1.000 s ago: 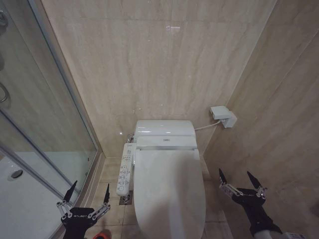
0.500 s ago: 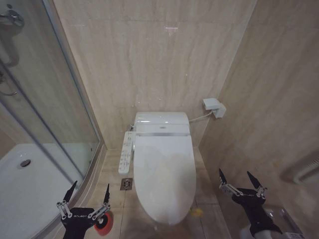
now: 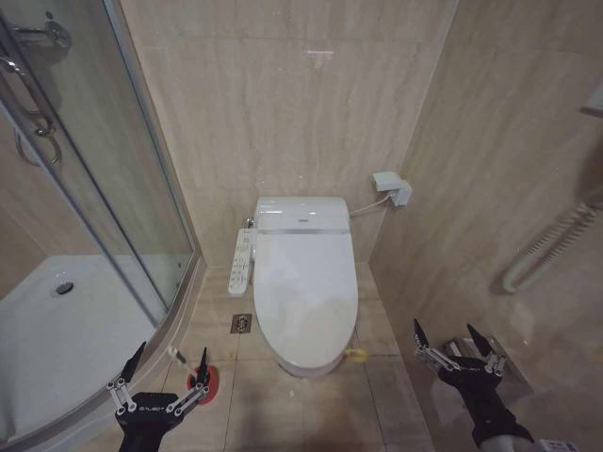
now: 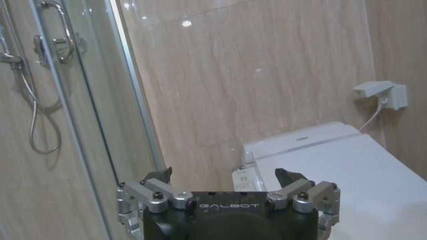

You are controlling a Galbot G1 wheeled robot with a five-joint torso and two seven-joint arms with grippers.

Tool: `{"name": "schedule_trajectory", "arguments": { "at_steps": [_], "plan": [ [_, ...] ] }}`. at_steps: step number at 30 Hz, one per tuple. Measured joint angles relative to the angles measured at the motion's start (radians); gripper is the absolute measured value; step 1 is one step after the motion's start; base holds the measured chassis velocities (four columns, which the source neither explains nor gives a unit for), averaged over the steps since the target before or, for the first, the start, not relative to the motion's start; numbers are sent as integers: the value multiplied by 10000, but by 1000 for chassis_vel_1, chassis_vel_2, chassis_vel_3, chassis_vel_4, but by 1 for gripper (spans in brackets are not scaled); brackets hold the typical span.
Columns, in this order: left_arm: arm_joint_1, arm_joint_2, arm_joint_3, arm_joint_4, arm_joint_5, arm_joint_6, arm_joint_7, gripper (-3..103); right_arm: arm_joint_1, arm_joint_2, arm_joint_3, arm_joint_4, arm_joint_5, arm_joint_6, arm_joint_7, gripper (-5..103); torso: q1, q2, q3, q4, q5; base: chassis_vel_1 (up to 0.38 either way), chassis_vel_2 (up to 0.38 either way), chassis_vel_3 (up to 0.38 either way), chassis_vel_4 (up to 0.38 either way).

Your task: Open the toilet lid, clean the toilet bowl with a toilet brush, close the toilet lid, and flush.

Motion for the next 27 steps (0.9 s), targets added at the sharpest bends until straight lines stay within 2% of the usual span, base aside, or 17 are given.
{"name": "schedule_trajectory", "arguments": {
  "at_steps": [27],
  "plan": [
    [0, 0, 0, -1, 0, -1, 0, 100, 0, 0, 0, 0, 0, 0, 0, 100, -4, 2, -2, -1, -3, 181, -178, -184, 175]
  ]
}}
